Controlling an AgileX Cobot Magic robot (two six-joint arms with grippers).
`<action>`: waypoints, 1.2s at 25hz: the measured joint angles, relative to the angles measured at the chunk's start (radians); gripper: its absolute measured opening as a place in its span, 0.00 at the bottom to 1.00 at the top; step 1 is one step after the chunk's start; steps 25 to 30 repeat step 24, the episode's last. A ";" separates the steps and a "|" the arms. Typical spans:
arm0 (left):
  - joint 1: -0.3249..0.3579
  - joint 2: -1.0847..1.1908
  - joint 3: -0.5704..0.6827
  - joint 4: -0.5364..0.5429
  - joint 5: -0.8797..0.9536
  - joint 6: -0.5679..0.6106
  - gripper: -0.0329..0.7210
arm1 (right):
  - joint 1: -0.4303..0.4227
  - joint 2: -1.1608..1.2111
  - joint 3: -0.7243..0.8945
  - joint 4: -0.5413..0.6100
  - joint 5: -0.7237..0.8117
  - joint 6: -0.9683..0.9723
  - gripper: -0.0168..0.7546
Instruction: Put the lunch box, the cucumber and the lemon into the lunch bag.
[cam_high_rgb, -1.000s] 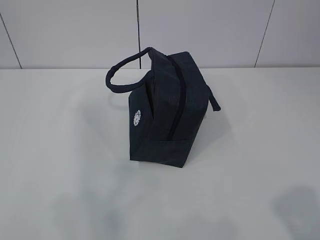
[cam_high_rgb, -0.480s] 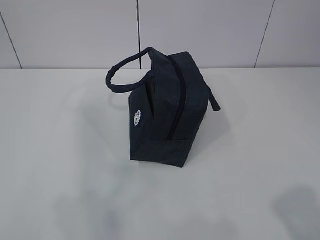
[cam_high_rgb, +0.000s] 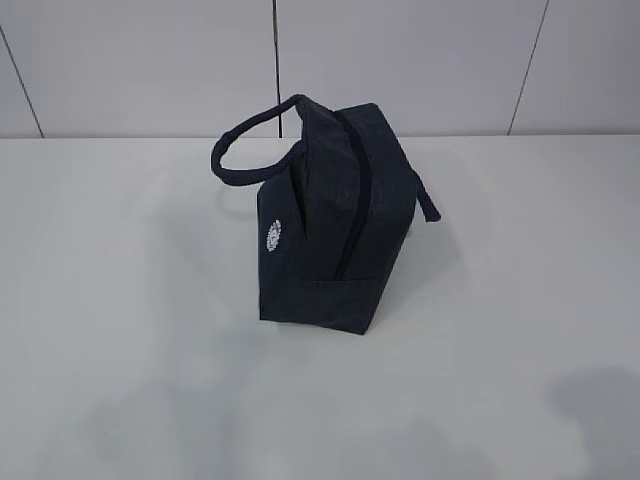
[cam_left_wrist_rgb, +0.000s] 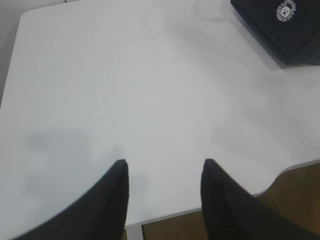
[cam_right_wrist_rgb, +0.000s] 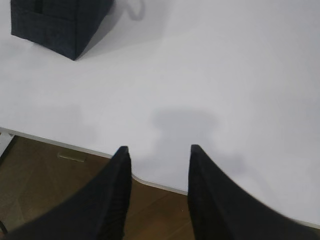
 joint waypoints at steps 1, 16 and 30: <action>0.017 0.000 0.000 0.000 0.000 0.000 0.47 | -0.005 0.000 0.000 0.000 0.000 0.000 0.40; 0.039 0.000 0.000 0.000 0.000 0.000 0.47 | -0.009 0.000 0.000 0.000 -0.002 0.000 0.40; 0.039 0.000 0.000 0.000 0.000 0.000 0.47 | -0.009 0.000 0.000 0.000 -0.002 0.000 0.40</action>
